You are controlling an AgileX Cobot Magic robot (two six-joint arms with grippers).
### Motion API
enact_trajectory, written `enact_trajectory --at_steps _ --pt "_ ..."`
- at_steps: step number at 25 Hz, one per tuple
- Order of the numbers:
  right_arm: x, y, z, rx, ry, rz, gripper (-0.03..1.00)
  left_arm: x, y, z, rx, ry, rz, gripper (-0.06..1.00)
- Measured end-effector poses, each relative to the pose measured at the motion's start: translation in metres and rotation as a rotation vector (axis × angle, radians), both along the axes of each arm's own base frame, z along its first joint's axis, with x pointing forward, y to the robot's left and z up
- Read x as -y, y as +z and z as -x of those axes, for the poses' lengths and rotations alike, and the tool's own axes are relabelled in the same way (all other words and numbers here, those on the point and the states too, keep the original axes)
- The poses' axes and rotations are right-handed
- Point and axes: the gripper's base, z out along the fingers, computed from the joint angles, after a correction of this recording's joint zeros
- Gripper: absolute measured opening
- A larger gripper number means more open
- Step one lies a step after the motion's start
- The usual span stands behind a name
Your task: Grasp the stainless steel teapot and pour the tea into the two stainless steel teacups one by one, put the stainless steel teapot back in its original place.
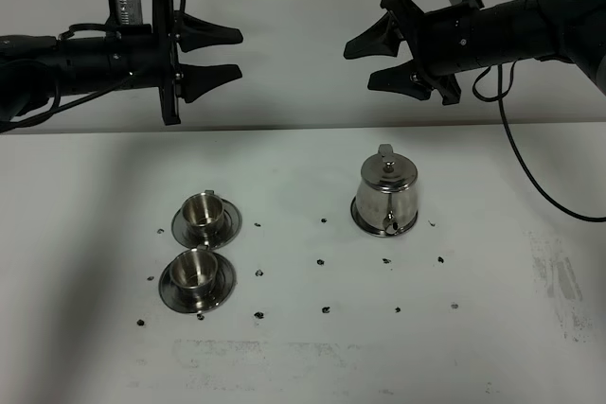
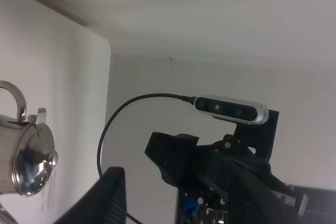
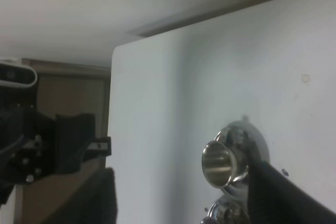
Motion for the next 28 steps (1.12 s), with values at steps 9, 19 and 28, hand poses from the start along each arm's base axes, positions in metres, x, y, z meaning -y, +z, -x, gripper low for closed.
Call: enact_trajectory --at_steps 9,19,28 --pt "0.023 -0.001 -0.001 0.01 0.035 0.02 0.52 -0.032 0.0 0.007 0.015 -0.035 -0.143 0.46" --pt "0.093 0.027 0.002 0.094 -0.018 0.118 0.52 -0.088 0.068 0.044 0.126 -0.028 -0.511 0.46" --pt "0.104 0.048 0.015 0.164 0.019 0.231 0.52 -0.122 0.146 0.102 0.164 0.096 -1.06 0.46"
